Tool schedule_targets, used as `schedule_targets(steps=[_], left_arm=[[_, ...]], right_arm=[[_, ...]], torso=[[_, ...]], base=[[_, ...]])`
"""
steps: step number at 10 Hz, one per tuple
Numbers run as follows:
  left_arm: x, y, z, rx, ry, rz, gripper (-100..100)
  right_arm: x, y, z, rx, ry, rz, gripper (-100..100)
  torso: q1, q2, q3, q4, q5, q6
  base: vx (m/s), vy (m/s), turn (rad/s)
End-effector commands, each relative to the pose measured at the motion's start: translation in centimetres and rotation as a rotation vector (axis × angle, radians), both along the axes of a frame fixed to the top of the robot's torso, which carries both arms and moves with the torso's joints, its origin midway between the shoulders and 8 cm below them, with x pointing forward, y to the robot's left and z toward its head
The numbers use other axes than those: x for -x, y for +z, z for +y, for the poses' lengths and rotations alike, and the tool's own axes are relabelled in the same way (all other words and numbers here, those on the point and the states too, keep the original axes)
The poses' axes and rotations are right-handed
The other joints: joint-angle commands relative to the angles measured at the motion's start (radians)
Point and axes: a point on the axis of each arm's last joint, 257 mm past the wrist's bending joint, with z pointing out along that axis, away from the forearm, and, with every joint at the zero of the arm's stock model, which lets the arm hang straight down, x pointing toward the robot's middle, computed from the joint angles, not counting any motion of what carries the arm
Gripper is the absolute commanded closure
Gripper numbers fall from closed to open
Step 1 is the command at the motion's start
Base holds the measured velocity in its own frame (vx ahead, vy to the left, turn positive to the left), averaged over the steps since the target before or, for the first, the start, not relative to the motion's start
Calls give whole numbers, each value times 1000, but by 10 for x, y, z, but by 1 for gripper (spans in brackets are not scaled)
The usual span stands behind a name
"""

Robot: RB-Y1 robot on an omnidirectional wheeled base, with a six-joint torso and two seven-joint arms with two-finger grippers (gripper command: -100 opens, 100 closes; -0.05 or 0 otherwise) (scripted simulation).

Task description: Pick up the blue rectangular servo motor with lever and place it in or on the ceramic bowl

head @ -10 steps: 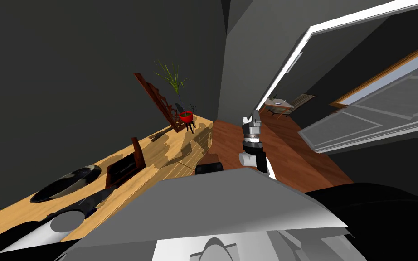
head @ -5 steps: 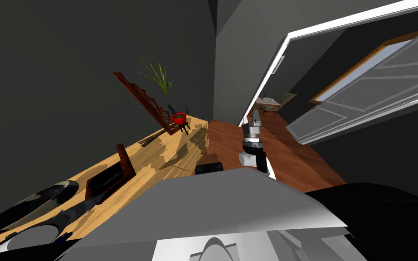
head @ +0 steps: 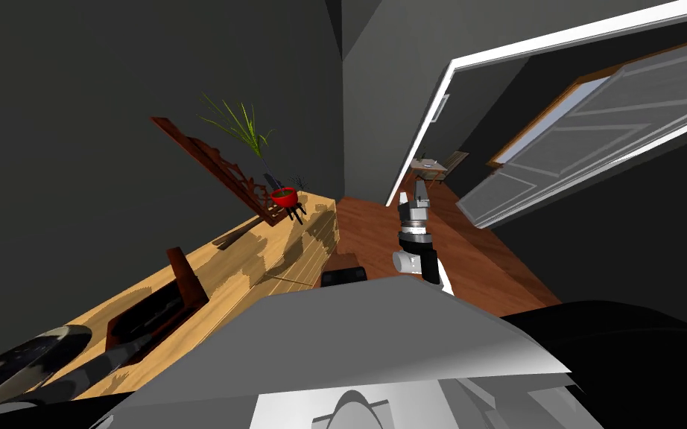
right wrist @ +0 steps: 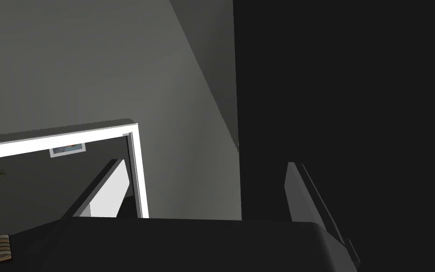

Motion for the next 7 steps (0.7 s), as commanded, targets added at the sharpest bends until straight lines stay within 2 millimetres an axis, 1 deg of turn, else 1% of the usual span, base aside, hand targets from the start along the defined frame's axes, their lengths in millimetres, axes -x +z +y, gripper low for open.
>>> schedule_targets(steps=[1, 4, 7], left_arm=[[11, 5, 2, 14, 23, 12, -100], [30, 7, 2, 46, 58, 50, -100], [52, 4, -2, 96, 89, 104, -100]], right_arm=[[0, 0, 0, 0, 0, 0, 0], [0, 0, 0, 0, 0, 0, 0], [0, 0, 0, 0, 0, 0, 0]], torso=[[0, 0, 0, 0, 0, 0], [1, 0, 0, 0, 0, 0], [3, 1, 1, 0, 1, 0]], base=[[-10, -6, -134], [-11, 7, -97], [-16, 29, -102]])
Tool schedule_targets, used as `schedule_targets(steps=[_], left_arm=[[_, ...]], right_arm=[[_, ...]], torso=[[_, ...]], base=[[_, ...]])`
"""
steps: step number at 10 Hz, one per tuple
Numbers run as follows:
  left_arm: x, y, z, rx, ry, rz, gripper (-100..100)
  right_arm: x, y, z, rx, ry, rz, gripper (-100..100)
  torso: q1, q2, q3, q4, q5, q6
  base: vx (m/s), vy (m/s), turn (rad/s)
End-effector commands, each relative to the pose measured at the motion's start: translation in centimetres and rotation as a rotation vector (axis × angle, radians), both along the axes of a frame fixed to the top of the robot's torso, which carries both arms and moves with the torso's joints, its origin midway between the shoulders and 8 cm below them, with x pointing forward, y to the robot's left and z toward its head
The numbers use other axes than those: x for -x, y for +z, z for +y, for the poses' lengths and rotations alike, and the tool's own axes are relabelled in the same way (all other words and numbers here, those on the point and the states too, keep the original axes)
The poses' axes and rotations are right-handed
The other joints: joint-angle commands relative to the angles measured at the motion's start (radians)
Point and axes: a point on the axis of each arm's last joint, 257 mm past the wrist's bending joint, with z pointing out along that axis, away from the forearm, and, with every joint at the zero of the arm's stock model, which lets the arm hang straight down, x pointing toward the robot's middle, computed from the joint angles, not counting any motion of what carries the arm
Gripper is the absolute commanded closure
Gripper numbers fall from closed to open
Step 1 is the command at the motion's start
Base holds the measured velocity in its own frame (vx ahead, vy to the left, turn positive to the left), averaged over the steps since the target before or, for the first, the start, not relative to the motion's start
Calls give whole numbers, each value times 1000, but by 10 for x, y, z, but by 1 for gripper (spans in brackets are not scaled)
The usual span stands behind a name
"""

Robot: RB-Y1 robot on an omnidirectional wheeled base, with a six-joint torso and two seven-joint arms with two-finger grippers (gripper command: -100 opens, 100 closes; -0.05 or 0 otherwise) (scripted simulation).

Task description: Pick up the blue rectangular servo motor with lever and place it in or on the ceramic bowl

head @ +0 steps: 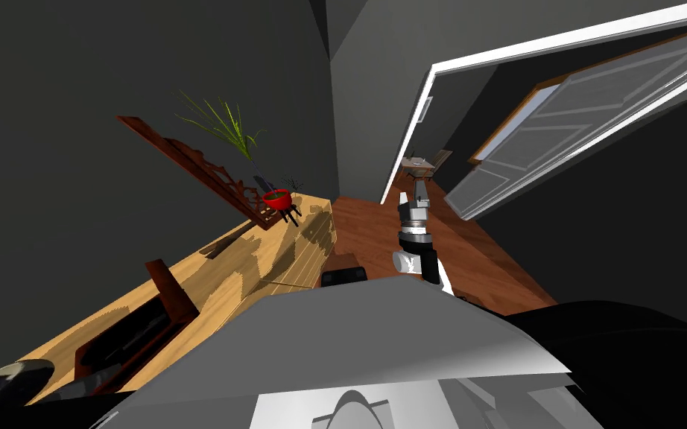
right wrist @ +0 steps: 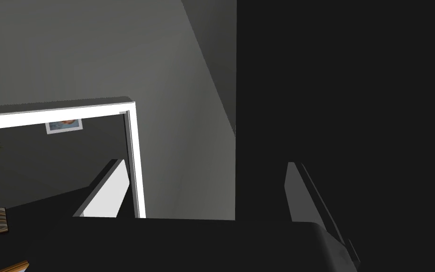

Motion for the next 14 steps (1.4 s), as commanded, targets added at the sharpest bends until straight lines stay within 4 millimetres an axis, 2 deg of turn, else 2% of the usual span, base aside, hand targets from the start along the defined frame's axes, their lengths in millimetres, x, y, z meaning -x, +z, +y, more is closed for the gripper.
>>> schedule_targets(steps=[1, 8, 14], left_arm=[[13, -5, -3, 36, 18, 34, -100], [74, -33, -36, 233, 85, 203, -100], [127, -58, -87, 459, 144, 352, -100]], right_arm=[[0, 0, 0, 0, 0, 0, 0], [0, 0, 0, 0, 0, 0, 0], [0, 0, 0, 0, 0, 0, 0]], torso=[[0, 0, 0, 0, 0, 0], [4, 1, 1, 0, 1, 0], [3, 2, 1, 0, 1, 0]], base=[[-18, 44, -105], [-32, 75, -116], [-37, 84, -109]])
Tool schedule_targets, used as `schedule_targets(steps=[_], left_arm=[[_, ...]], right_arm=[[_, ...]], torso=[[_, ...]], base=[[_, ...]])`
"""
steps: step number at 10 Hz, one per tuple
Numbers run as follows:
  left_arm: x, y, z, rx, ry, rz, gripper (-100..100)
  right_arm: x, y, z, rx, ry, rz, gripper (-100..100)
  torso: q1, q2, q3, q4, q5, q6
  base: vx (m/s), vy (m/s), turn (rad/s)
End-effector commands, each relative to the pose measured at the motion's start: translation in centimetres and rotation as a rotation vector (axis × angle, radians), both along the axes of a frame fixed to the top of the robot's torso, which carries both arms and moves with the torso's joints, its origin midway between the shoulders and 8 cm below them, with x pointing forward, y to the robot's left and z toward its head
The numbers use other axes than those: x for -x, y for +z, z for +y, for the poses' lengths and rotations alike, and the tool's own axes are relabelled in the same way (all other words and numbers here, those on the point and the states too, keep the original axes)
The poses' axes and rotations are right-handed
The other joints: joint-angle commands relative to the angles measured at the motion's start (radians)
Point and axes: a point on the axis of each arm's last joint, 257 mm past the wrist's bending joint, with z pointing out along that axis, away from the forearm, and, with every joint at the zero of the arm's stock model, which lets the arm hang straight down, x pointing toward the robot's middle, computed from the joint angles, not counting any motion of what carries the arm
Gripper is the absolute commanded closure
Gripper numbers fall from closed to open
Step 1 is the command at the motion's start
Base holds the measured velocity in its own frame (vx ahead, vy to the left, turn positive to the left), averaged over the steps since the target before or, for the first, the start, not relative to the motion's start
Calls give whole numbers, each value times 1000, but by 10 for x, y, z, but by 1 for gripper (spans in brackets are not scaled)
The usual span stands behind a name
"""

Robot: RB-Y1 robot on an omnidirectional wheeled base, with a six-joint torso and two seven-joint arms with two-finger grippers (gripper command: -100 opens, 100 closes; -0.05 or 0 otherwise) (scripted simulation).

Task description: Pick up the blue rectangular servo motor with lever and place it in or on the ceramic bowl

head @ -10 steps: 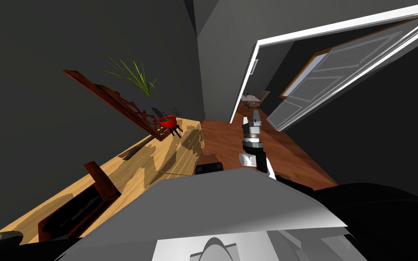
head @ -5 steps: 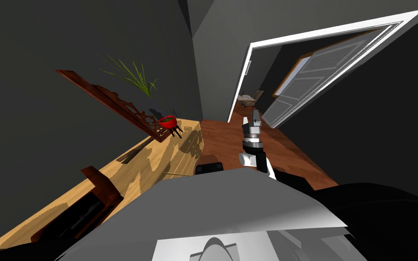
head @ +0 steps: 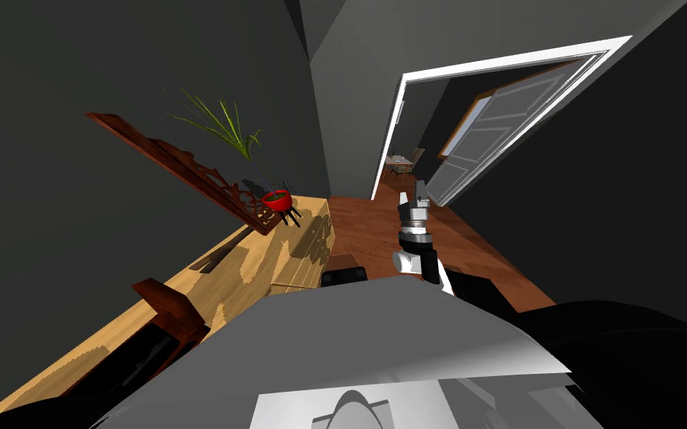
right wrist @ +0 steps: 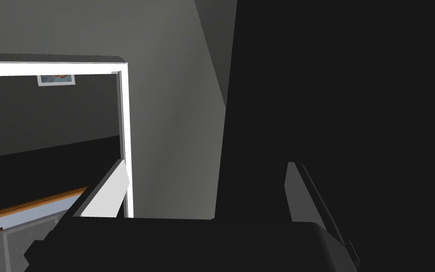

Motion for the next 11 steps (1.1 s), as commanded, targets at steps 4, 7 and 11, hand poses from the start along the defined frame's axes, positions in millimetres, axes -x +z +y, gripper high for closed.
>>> schedule_targets(steps=[4, 7, 11], left_arm=[[26, -8, -33, 136, 42, 78, -100], [24, -15, -28, 123, 35, 73, -100], [25, -21, -25, 121, 31, 74, 100]], right_arm=[[0, 0, 0, 0, 0, 0, 0], [0, 0, 0, 0, 0, 0, 0], [0, 0, 0, 0, 0, 0, 0]], torso=[[-2, -2, -1, -1, 0, 0], [-5, -3, -2, -1, -1, 0], [-6, -4, -2, -1, -2, 0]], base=[[-15, 54, -46], [-2, 2, 7], [0, -9, 15]])
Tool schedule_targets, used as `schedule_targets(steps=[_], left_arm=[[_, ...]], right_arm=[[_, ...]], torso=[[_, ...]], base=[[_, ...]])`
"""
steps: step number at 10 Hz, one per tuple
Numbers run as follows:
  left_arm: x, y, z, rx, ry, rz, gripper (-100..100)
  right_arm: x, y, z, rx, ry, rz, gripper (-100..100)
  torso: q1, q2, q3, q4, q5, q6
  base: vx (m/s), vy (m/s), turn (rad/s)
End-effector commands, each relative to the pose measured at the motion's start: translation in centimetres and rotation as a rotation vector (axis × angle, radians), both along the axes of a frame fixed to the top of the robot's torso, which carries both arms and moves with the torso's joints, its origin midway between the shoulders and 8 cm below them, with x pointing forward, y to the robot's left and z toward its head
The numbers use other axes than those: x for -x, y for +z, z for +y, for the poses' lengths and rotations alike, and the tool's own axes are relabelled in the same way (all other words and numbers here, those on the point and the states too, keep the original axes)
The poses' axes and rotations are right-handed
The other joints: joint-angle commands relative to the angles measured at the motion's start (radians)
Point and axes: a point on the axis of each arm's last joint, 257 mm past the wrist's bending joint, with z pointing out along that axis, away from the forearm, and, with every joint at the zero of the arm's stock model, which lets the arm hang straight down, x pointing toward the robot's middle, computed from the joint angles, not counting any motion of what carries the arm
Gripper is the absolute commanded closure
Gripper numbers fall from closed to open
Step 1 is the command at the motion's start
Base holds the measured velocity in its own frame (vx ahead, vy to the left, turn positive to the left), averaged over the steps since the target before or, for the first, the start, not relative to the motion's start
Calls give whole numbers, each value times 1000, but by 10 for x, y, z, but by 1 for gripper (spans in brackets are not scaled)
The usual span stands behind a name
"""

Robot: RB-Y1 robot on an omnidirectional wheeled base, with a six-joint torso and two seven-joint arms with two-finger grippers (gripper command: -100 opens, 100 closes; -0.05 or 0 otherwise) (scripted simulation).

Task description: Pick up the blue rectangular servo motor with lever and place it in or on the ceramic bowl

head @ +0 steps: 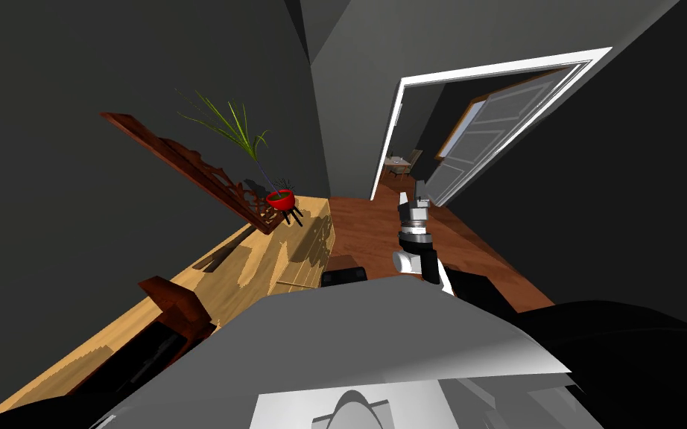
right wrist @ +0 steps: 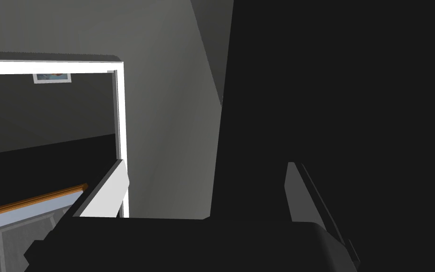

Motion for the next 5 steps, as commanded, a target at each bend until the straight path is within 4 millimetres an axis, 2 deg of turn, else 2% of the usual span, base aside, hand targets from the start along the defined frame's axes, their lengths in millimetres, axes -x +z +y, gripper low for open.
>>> schedule_targets(steps=[1, 4, 5], left_arm=[[0, 0, 0, 0, 0, 0, 100], [0, 0, 0, 0, 0, 0, 100], [0, 0, 0, 0, 0, 0, 0]], right_arm=[[0, 0, 0, 0, 0, 0, 0], [0, 0, 0, 0, 0, 0, 0], [0, 0, 0, 0, 0, 0, 0]], torso=[[0, 0, 0, 0, 0, 0], [0, 0, 0, 0, 0, 0], [0, 0, 0, 0, 0, 0]], base=[[0, 0, 0], [0, 0, 0], [0, 0, 0]])
